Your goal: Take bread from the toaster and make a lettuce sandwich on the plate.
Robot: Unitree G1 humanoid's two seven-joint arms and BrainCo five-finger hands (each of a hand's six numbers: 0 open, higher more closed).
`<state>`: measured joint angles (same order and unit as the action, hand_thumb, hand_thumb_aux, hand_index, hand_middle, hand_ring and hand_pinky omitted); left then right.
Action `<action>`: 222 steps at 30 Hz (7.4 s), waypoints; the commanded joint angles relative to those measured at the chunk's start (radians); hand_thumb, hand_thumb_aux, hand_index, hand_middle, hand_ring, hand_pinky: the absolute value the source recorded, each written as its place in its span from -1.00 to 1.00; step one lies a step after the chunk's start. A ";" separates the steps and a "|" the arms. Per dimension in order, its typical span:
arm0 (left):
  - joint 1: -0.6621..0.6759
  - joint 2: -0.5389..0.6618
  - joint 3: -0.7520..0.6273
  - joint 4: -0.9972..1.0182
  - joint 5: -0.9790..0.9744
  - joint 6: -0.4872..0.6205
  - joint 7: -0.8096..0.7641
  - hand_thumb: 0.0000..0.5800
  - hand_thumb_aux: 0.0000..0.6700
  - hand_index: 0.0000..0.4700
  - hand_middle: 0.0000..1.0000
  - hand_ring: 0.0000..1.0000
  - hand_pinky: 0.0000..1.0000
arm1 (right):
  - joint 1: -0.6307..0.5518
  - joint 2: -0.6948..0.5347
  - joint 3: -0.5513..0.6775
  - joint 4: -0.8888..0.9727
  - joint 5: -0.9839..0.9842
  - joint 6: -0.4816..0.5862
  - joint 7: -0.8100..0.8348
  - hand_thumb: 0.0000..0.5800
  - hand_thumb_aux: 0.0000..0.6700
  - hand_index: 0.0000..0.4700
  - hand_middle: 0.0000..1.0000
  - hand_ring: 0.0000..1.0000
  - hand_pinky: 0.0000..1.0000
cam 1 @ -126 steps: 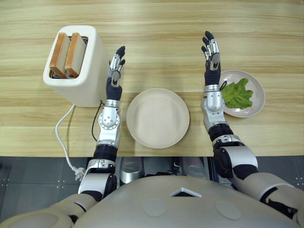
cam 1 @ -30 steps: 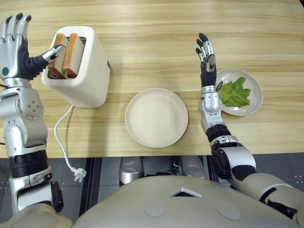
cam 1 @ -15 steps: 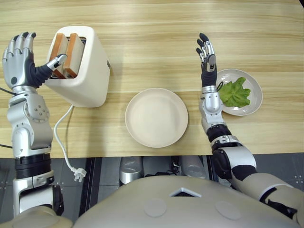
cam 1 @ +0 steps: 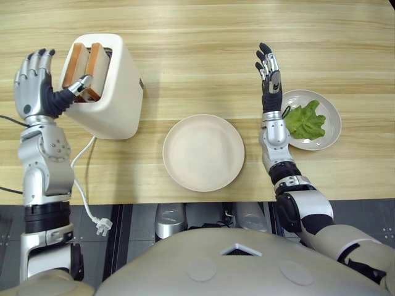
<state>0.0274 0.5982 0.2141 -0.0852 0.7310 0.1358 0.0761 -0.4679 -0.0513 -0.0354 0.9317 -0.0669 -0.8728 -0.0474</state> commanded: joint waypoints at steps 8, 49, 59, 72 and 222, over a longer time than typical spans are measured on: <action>0.019 0.012 -0.001 0.051 -0.037 -0.004 0.029 -0.54 -0.76 -0.76 -1.00 -1.00 -1.00 | 0.006 -0.003 -0.003 0.007 -0.003 0.006 -0.004 -1.00 -1.00 -1.00 -1.00 -1.00 -1.00; -0.037 0.026 -0.041 0.148 -0.120 -0.066 0.065 0.75 0.29 0.27 -1.00 -1.00 -1.00 | 0.000 -0.011 -0.002 0.025 -0.025 0.002 -0.027 -1.00 -1.00 -1.00 -1.00 -1.00 -1.00; -0.047 0.028 -0.002 0.117 -0.145 -0.073 0.111 1.00 1.00 0.96 -0.55 -0.55 -0.55 | -0.003 -0.014 0.001 0.034 -0.032 0.003 -0.034 -1.00 -1.00 -1.00 -1.00 -1.00 -1.00; -0.173 -0.034 0.119 -0.253 -0.140 -0.174 0.273 1.00 1.00 0.96 1.00 1.00 1.00 | -0.037 -0.056 -0.002 0.043 -0.086 -0.029 -0.108 -1.00 -1.00 -1.00 -1.00 -1.00 -1.00; -0.050 0.004 0.026 -0.088 -0.264 -0.145 -0.113 -1.00 -1.00 -1.00 -1.00 -1.00 -1.00 | -0.117 -0.433 0.819 -0.162 -1.111 -0.056 -0.733 0.30 -0.18 -0.20 -1.00 -1.00 -1.00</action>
<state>-0.0291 0.6106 0.2492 -0.1620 0.4743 -0.0185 -0.0267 -0.5844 -0.4786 0.7688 0.7627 -1.1603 -0.9371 -0.7665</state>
